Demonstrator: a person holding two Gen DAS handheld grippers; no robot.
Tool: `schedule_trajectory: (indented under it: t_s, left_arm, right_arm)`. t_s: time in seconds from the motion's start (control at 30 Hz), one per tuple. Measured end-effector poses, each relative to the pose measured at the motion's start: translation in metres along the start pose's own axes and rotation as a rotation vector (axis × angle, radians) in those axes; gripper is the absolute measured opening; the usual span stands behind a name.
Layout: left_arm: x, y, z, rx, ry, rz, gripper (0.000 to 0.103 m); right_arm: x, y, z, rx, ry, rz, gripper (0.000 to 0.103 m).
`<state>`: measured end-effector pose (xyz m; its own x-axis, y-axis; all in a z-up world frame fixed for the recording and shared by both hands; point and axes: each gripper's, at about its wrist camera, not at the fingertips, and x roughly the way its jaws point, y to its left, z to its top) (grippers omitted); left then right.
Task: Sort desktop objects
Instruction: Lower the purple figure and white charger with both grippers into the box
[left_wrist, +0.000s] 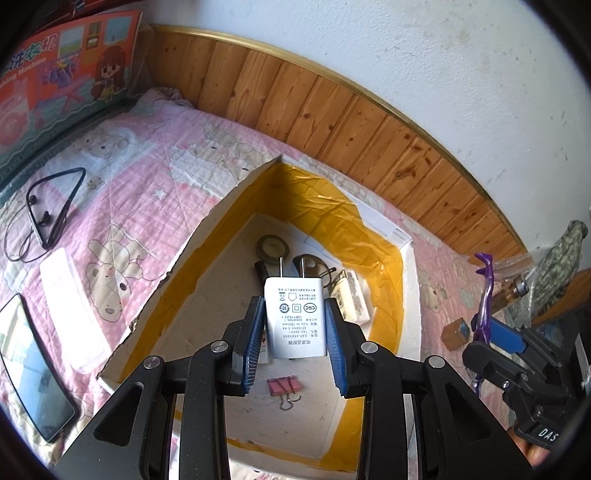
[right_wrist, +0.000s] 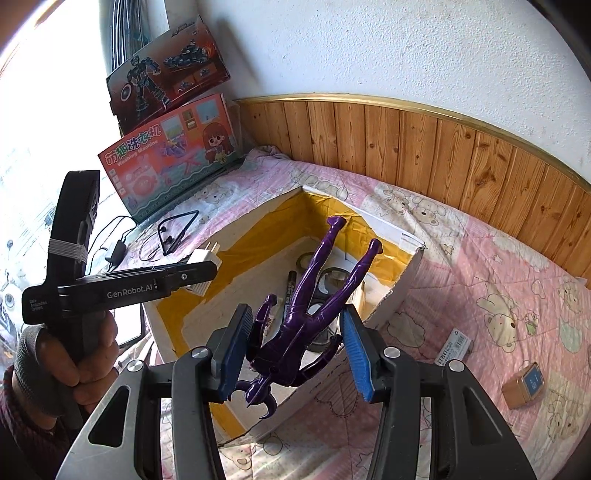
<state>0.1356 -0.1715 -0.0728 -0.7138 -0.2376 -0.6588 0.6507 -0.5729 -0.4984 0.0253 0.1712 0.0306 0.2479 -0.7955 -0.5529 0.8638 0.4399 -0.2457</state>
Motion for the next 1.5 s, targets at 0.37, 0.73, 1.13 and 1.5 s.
schedule_trajectory:
  t_s: [0.37, 0.73, 1.13, 1.5]
  left_arm:
    - [0.008, 0.014, 0.004, -0.026, 0.027, 0.017, 0.033]
    - [0.022, 0.021, 0.005, 0.001, 0.067, 0.078, 0.033]
    - [0.036, 0.028, 0.004, 0.061, 0.110, 0.153, 0.033]
    - [0.047, 0.025, 0.005, 0.113, 0.133, 0.162, 0.034]
  right_arm:
    - [0.034, 0.024, 0.000, -0.004, 0.058, 0.077, 0.050]
    - [0.063, 0.051, 0.013, -0.090, 0.125, 0.077, 0.050]
    - [0.105, 0.057, 0.023, -0.124, 0.277, 0.082, 0.051]
    - [0.128, 0.064, 0.011, -0.335, 0.406, 0.038, 0.051]
